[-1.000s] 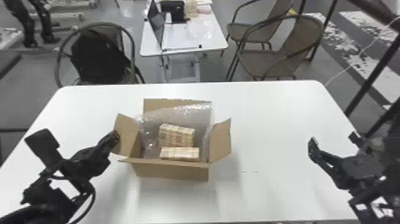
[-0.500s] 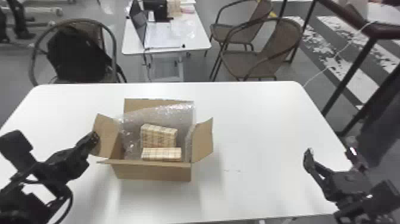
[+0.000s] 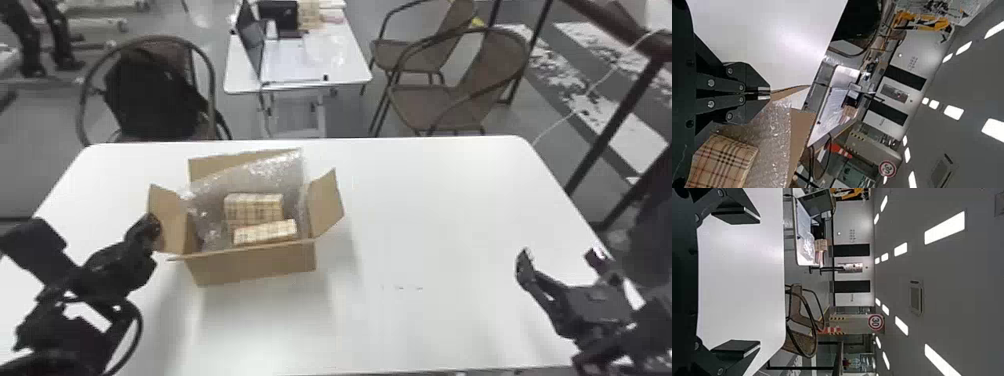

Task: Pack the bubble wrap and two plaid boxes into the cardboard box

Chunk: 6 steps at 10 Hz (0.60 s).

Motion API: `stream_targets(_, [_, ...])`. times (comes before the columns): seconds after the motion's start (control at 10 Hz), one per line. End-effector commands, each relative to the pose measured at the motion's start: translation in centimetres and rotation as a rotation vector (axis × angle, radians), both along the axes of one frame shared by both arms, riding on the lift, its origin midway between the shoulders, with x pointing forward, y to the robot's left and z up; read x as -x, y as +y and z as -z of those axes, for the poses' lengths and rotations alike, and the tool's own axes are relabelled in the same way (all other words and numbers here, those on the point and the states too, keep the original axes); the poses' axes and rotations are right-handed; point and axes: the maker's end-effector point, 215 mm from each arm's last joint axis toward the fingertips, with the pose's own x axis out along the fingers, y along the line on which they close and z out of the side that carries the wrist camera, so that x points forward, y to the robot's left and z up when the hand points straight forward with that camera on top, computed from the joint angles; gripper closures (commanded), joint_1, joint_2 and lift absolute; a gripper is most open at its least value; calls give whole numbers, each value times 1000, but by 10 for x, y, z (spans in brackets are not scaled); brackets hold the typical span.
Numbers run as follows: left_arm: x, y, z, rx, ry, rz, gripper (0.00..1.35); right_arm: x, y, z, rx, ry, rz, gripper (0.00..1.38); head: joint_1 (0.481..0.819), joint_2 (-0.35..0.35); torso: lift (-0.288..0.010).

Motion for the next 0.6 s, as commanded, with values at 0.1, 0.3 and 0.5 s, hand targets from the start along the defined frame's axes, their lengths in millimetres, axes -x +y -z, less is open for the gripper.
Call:
stream_targets(0.1, [9, 28, -16, 20, -99, -219, 1222, -3, 5, 4, -5, 13, -13, 176, 695, 52, -107])
stream_targets(0.3, [30, 52, -11, 110, -175, -447, 1222, -4, 8, 6, -9, 21, -21, 176, 695, 92, -107])
stream_targets(0.5, [67, 73, -9, 158, -232, -721, 1222, -3, 8, 7, -11, 24, -24, 176, 695, 123, -107])
